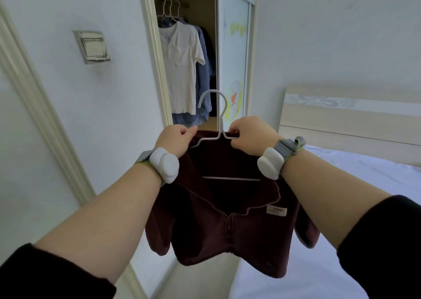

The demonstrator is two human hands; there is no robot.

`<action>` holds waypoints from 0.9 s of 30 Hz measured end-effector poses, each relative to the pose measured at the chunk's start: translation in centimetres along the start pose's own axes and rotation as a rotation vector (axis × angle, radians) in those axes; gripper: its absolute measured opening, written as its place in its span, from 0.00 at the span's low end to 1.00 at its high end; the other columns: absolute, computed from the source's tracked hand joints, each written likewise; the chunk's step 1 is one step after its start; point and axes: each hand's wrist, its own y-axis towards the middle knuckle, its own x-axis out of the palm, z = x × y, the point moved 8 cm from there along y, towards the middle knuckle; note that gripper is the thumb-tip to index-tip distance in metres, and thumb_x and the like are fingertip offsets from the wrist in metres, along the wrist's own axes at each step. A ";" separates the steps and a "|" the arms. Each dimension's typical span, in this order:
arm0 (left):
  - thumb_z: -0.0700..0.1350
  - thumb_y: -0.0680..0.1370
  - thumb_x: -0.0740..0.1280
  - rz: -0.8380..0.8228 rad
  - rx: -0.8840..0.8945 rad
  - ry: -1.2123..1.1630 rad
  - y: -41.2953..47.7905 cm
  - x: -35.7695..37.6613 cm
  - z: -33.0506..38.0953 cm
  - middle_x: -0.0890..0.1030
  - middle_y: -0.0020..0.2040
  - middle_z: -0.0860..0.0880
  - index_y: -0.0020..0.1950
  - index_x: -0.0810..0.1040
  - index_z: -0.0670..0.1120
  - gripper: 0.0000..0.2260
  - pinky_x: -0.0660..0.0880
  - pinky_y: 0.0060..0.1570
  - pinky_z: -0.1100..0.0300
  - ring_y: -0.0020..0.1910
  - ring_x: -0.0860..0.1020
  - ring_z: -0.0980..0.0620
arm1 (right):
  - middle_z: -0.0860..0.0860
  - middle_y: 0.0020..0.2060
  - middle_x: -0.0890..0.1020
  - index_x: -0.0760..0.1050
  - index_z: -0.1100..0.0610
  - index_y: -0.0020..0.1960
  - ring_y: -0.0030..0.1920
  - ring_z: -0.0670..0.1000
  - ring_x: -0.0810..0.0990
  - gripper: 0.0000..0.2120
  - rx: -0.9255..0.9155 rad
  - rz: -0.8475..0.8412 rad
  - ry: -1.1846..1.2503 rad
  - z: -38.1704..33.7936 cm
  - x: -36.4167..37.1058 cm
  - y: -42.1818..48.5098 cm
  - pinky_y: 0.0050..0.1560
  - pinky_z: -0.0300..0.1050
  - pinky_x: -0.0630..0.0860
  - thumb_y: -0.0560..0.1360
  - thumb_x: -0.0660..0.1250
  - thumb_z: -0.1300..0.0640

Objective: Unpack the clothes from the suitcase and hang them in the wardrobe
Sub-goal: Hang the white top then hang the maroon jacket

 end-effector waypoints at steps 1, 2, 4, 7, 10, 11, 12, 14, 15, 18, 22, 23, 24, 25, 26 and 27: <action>0.52 0.79 0.62 -0.021 0.003 -0.036 0.3 0.2 -0.2 0.73 0.33 0.49 0.39 0.76 0.42 0.16 0.66 0.42 0.59 0.38 0.72 0.49 | 0.51 0.48 0.80 0.79 0.55 0.54 0.47 0.53 0.78 0.12 0.009 0.033 0.026 0.2 -0.2 0.1 0.47 0.45 0.77 0.73 0.65 0.57; 0.52 0.79 0.63 -0.040 0.002 -0.090 1.3 0.2 -0.9 0.74 0.34 0.51 0.43 0.77 0.43 0.13 0.68 0.43 0.59 0.38 0.73 0.50 | 0.51 0.47 0.80 0.80 0.55 0.54 0.46 0.52 0.78 0.11 0.024 0.064 0.048 0.4 -0.1 1.1 0.45 0.43 0.76 0.73 0.65 0.58; 0.52 0.77 0.65 -0.081 -0.006 -0.194 3.5 0.4 -2.8 0.77 0.36 0.52 0.46 0.78 0.45 0.10 0.73 0.43 0.55 0.39 0.76 0.49 | 0.51 0.45 0.81 0.80 0.54 0.52 0.45 0.52 0.78 0.10 0.062 0.126 0.067 0.8 0.4 3.2 0.42 0.42 0.74 0.73 0.65 0.58; 0.55 0.74 0.69 -0.202 0.013 -0.245 6.4 1.5 -5.2 0.81 0.43 0.48 0.48 0.77 0.49 0.11 0.80 0.42 0.51 0.42 0.80 0.48 | 0.52 0.44 0.82 0.81 0.53 0.51 0.45 0.53 0.79 0.08 0.102 0.193 0.045 0.8 1.4 6.6 0.43 0.43 0.74 0.73 0.66 0.55; 0.57 0.72 0.71 -0.279 0.129 0.002 10.3 2.7 -7.1 0.80 0.44 0.51 0.50 0.76 0.51 0.14 0.78 0.45 0.53 0.44 0.79 0.51 | 0.50 0.42 0.81 0.81 0.52 0.49 0.44 0.52 0.78 0.09 0.162 0.232 0.008 0.7 2.7 10.1 0.43 0.45 0.76 0.74 0.66 0.50; 0.56 0.72 0.70 -0.280 0.171 0.088 11.5 2.9 -7.4 0.79 0.43 0.52 0.49 0.76 0.51 0.12 0.76 0.46 0.55 0.44 0.79 0.51 | 0.49 0.40 0.80 0.80 0.52 0.49 0.43 0.51 0.77 0.09 0.179 0.240 -0.009 0.7 3.1 11.1 0.42 0.44 0.75 0.74 0.67 0.49; 0.54 0.72 0.69 -0.276 0.201 0.125 12.9 3.1 -7.8 0.79 0.42 0.52 0.49 0.77 0.51 0.10 0.74 0.45 0.56 0.45 0.79 0.50 | 0.48 0.39 0.79 0.80 0.52 0.48 0.42 0.50 0.76 0.09 0.196 0.242 -0.025 0.6 3.5 12.2 0.41 0.44 0.73 0.74 0.67 0.48; 0.48 0.73 0.67 -0.279 0.221 0.091 15.2 3.4 -8.5 0.79 0.42 0.51 0.49 0.78 0.49 0.07 0.72 0.43 0.58 0.45 0.79 0.49 | 0.47 0.39 0.77 0.80 0.53 0.49 0.42 0.49 0.74 0.09 0.220 0.230 -0.026 0.7 4.3 14.0 0.43 0.44 0.74 0.74 0.67 0.48; 0.46 0.73 0.67 -0.286 0.230 0.051 16.2 3.5 -8.6 0.79 0.42 0.51 0.51 0.79 0.48 0.07 0.71 0.43 0.59 0.45 0.78 0.49 | 0.47 0.40 0.77 0.79 0.52 0.50 0.43 0.49 0.75 0.09 0.233 0.216 -0.024 0.9 4.7 14.8 0.45 0.45 0.75 0.74 0.67 0.49; 0.44 0.74 0.65 -0.309 0.243 -0.075 18.9 4.2 -9.2 0.81 0.44 0.50 0.55 0.79 0.48 0.10 0.70 0.38 0.60 0.42 0.78 0.51 | 0.47 0.42 0.78 0.79 0.51 0.52 0.47 0.51 0.77 0.09 0.300 0.191 -0.015 1.8 5.8 16.4 0.49 0.48 0.76 0.74 0.67 0.49; 0.45 0.75 0.65 -0.335 0.240 -0.200 21.3 5.8 -9.9 0.79 0.39 0.51 0.57 0.75 0.49 0.11 0.69 0.35 0.65 0.36 0.76 0.55 | 0.51 0.46 0.82 0.80 0.51 0.54 0.49 0.53 0.78 0.11 0.357 0.231 0.011 3.0 6.6 17.8 0.48 0.44 0.73 0.74 0.68 0.49; 0.46 0.76 0.65 -0.334 0.245 -0.206 21.8 6.1 -10.1 0.78 0.38 0.52 0.57 0.75 0.50 0.10 0.68 0.35 0.64 0.36 0.75 0.57 | 0.52 0.47 0.83 0.80 0.52 0.54 0.49 0.53 0.78 0.11 0.362 0.248 0.016 3.2 6.7 18.1 0.48 0.43 0.72 0.74 0.68 0.49; 0.49 0.77 0.65 -0.340 0.253 -0.205 22.4 6.5 -10.2 0.78 0.39 0.53 0.57 0.74 0.51 0.10 0.68 0.36 0.64 0.37 0.75 0.58 | 0.51 0.47 0.83 0.80 0.52 0.53 0.48 0.52 0.78 0.11 0.371 0.264 0.022 3.5 6.8 18.6 0.48 0.43 0.72 0.74 0.68 0.50; 0.51 0.77 0.64 -0.352 0.260 -0.203 23.0 6.9 -10.3 0.79 0.42 0.54 0.57 0.74 0.51 0.10 0.69 0.38 0.63 0.40 0.76 0.58 | 0.51 0.46 0.82 0.80 0.52 0.53 0.47 0.51 0.77 0.11 0.378 0.274 0.029 3.7 6.9 19.0 0.48 0.43 0.72 0.74 0.69 0.50; 0.53 0.77 0.64 -0.370 0.268 -0.199 23.6 7.3 -10.5 0.80 0.46 0.55 0.59 0.75 0.52 0.12 0.70 0.42 0.62 0.44 0.77 0.57 | 0.51 0.46 0.82 0.80 0.52 0.53 0.46 0.50 0.76 0.11 0.385 0.284 0.037 4.0 7.0 19.5 0.47 0.42 0.71 0.74 0.69 0.50; 0.55 0.77 0.64 -0.393 0.270 -0.203 24.2 7.7 -10.6 0.80 0.49 0.55 0.60 0.76 0.52 0.13 0.71 0.47 0.61 0.48 0.78 0.56 | 0.50 0.45 0.82 0.80 0.52 0.53 0.45 0.50 0.76 0.11 0.388 0.290 0.040 4.3 7.1 20.0 0.47 0.42 0.71 0.74 0.69 0.50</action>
